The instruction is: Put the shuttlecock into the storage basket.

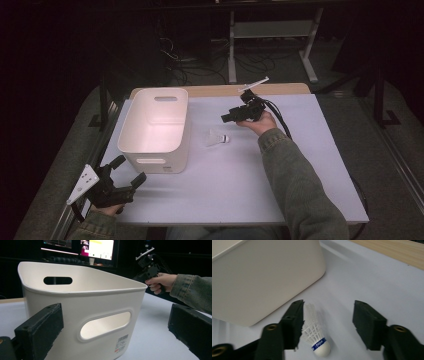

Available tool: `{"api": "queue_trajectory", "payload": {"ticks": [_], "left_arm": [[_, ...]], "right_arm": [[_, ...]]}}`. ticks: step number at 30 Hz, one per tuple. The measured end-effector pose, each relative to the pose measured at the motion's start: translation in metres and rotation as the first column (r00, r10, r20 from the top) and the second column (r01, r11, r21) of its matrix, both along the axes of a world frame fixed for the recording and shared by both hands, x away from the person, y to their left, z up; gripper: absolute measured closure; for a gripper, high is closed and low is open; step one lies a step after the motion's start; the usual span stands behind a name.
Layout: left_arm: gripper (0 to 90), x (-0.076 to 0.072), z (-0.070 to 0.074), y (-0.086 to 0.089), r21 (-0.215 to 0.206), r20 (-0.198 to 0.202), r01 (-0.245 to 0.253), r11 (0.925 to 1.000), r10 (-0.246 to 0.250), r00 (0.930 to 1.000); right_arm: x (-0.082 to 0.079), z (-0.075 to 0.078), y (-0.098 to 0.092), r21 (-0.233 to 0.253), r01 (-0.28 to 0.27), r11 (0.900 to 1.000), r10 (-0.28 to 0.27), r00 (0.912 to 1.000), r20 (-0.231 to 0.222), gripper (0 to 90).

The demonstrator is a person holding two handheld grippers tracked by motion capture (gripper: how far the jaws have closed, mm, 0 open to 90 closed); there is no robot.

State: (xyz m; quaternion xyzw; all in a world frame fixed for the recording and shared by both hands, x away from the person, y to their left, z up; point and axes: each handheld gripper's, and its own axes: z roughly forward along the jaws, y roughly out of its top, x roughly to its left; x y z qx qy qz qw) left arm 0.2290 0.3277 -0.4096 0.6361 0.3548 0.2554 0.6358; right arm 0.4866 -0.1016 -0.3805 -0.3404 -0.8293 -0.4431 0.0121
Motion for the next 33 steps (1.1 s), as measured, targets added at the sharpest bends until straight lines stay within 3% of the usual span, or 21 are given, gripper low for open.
{"api": "queue_trajectory", "payload": {"ticks": [2, 4, 5, 8, 11, 21, 31, 33], "left_arm": [[0.0, 0.000, 0.000, 0.000, 0.001, 0.001, 0.001, 1.0000, -0.001, 1.0000], [0.0, 0.000, 0.000, 0.000, 0.001, 0.001, 0.000, 1.0000, 0.000, 1.0000], [0.0, 0.000, 0.000, 0.000, 0.001, 0.001, 0.000, 1.0000, 0.000, 1.0000], [0.0, 0.000, 0.000, 0.000, 0.001, 0.001, 0.000, 1.0000, 0.000, 1.0000], [0.0, 0.000, 0.000, 0.000, 0.004, 0.002, 0.001, 1.0000, -0.001, 1.0000], [0.0, 0.000, 0.000, 0.000, 0.008, 0.007, 0.003, 1.0000, -0.003, 1.0000], [0.0, 0.000, 0.000, 0.000, 0.011, 0.007, 0.003, 0.9999, -0.003, 1.0000], [0.0, 0.000, 0.000, 0.000, 0.010, 0.006, 0.003, 0.9999, -0.003, 1.0000]], "right_arm": [[-0.003, 0.001, -0.002, -0.020, -0.002, 1.000, 0.002, 1.0000, 0.002, 24.9], [-0.003, 0.001, -0.003, -0.023, -0.005, 1.000, 0.005, 1.0000, 0.001, 22.3], [-0.005, 0.002, -0.004, -0.033, -0.005, 0.999, 0.005, 0.9999, 0.009, 15.5], [-0.006, 0.003, -0.005, -0.035, -0.003, 0.999, 0.004, 0.9999, 0.010, 11.8], [-0.008, 0.004, -0.005, -0.049, -0.002, 0.999, 0.004, 0.9996, 0.028, 1.0], [-0.014, 0.003, -0.003, -0.105, -0.058, 0.993, 0.062, 0.9974, 0.038, 0.0], [-0.018, -0.002, -0.007, -0.107, -0.081, 0.991, 0.086, 0.9957, 0.035, 0.0], [-0.019, -0.004, -0.007, -0.095, -0.092, 0.991, 0.093, 0.9955, 0.015, 0.5]]}}
